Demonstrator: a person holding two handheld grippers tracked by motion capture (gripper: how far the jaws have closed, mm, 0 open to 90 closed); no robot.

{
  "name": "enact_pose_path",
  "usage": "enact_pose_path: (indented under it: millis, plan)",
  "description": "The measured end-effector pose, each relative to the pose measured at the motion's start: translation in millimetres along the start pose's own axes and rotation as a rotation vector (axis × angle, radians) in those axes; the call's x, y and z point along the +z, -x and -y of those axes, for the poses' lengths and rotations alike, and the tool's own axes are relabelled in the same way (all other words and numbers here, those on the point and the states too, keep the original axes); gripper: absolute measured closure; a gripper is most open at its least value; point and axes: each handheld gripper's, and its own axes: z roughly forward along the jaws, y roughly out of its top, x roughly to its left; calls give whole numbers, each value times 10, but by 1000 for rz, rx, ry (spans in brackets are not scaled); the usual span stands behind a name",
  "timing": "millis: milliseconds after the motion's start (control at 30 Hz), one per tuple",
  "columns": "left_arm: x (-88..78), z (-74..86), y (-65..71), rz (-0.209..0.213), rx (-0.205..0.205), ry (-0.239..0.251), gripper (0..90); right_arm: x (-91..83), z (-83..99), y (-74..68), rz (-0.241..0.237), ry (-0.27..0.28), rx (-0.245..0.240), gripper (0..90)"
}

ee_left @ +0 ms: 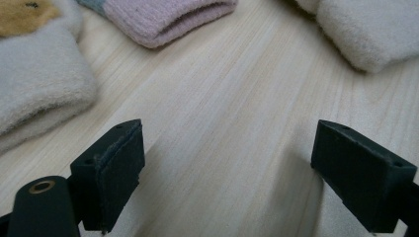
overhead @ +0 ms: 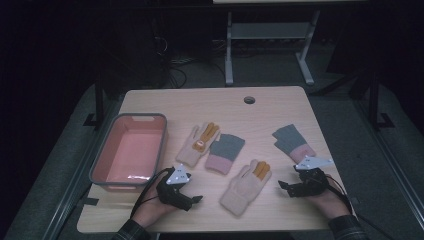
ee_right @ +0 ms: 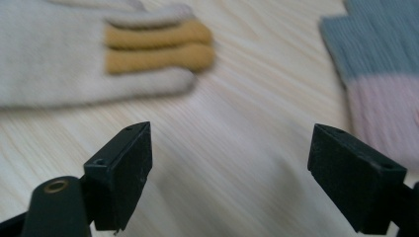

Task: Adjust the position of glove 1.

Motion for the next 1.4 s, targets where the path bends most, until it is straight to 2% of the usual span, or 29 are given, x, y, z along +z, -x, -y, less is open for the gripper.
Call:
enact_pose_path:
  millis: [100, 133, 333, 467, 567, 633, 767, 833, 1033, 1400]
  plan:
    - [3, 2, 7, 3, -11, 2, 125, -37, 104, 74, 3, 0, 40, 138]
    - [3, 2, 8, 4, -12, 3, 125, -53, 170, 106, 19, 6, 40, 135]
    - [1, 2, 6, 4, -9, -1, 125, -85, 259, 144, 41, 29, 34, 94]
    - [8, 0, 17, -3, -21, 4, 124, -71, 261, 169, 19, 25, 52, 91]
    - [11, -25, 24, -10, -26, -14, 125, -71, 260, 170, 16, 23, 56, 90]
    - [13, -58, 37, -17, -38, -38, 126, -70, 260, 170, 16, 24, 56, 90]
    - [16, -107, 57, 0, -61, -60, 134, -71, 260, 169, 16, 23, 58, 90]
    - [32, -173, 88, -6, -55, -75, 134, -70, 260, 169, 16, 23, 57, 90]
    - [22, -305, 87, -22, -49, -71, 135, -70, 260, 169, 16, 23, 58, 90]
    - [27, -499, -68, -70, -103, -61, 136, -70, 260, 169, 16, 23, 58, 90]
